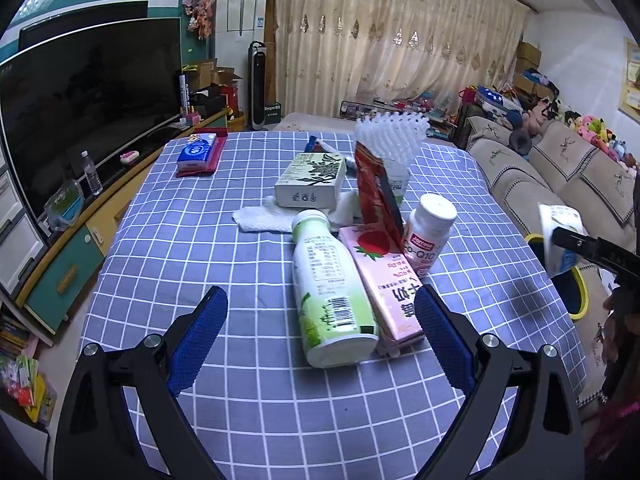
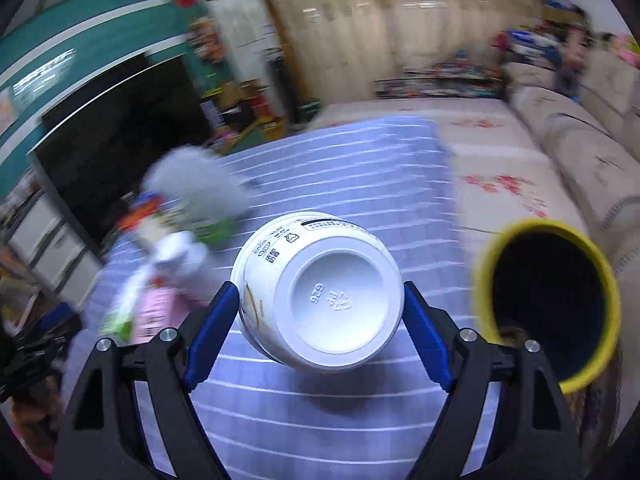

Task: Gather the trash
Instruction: 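Carry the white yogurt cup to the yellow bin and release it, then grasp the green-white milk bottle with the left gripper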

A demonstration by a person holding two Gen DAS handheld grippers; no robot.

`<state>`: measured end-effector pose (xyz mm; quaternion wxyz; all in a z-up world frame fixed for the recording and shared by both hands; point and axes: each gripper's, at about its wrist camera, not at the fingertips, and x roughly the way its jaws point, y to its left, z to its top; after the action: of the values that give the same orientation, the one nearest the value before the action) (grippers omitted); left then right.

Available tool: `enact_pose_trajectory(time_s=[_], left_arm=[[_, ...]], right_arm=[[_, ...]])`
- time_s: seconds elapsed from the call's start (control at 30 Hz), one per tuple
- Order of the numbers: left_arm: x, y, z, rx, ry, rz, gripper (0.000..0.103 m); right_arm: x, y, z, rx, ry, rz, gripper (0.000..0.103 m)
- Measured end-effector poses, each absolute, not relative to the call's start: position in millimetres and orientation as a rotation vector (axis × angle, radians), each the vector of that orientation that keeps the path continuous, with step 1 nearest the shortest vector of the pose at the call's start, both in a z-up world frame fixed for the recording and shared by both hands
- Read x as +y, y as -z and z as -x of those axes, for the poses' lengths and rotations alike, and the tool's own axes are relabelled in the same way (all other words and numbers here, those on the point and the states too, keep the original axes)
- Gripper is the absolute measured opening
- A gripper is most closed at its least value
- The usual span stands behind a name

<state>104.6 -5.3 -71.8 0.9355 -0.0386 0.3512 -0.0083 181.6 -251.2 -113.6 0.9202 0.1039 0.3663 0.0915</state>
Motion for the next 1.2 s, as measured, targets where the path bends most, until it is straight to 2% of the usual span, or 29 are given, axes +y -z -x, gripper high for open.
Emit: enact_pose_trajectory(time_s=[0.3, 0.7, 1.2], left_arm=[[-15, 77, -111, 0.736, 0.019, 0.062, 0.093], [-29, 87, -124, 0.771, 0.029, 0.035, 0.093], [-17, 100, -132, 0.799, -0.007, 0.043, 0.093]], right_arm=[[-387, 169, -199, 0.830, 0.238, -0.256, 0.078], [-417, 243, -241, 0.998, 0.348, -0.196, 0.078], [-387, 208, -211, 0.909, 0.281, -0.199, 0.082]])
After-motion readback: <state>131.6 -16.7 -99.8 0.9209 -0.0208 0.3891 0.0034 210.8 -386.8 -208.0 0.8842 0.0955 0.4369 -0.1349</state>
